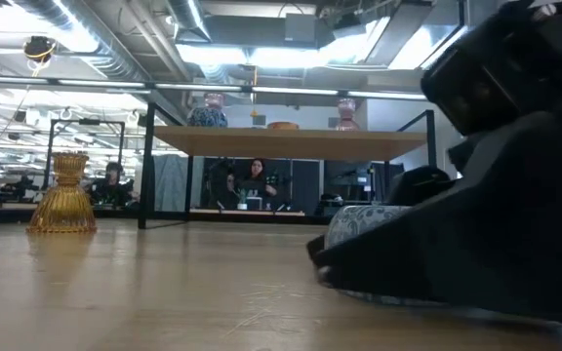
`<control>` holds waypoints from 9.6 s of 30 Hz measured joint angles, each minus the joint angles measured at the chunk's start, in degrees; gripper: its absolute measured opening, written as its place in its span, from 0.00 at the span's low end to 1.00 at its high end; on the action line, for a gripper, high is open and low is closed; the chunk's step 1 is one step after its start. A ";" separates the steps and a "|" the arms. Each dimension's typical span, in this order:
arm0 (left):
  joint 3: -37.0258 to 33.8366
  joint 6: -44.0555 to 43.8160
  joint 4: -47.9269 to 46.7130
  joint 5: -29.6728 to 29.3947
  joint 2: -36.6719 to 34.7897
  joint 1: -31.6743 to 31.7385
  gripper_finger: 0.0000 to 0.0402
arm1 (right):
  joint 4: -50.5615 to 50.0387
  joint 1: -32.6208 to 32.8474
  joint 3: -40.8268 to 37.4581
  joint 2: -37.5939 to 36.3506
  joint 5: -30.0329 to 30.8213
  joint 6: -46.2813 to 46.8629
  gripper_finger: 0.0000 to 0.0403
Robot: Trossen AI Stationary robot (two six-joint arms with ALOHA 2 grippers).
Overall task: Pick & Place candle stick holders
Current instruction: Put the white candle on the shelf
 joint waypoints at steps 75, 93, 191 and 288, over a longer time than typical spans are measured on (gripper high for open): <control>0.02 -0.57 1.32 0.72 0.04 -4.90 0.00 | -59.30 -31.79 2.11 -50.04 -3.97 -6.31 0.70; 0.02 -0.57 1.33 -0.09 0.04 -5.64 0.00 | -66.22 -37.74 -0.76 -49.99 5.00 12.19 0.70; 0.02 0.48 1.04 0.37 0.02 -4.64 0.00 | -49.61 -39.32 -1.32 -43.33 10.94 3.22 0.78; 0.02 11.56 5.11 -7.06 -4.42 -13.38 0.00 | -59.96 -24.06 -8.20 -52.83 13.11 5.88 0.00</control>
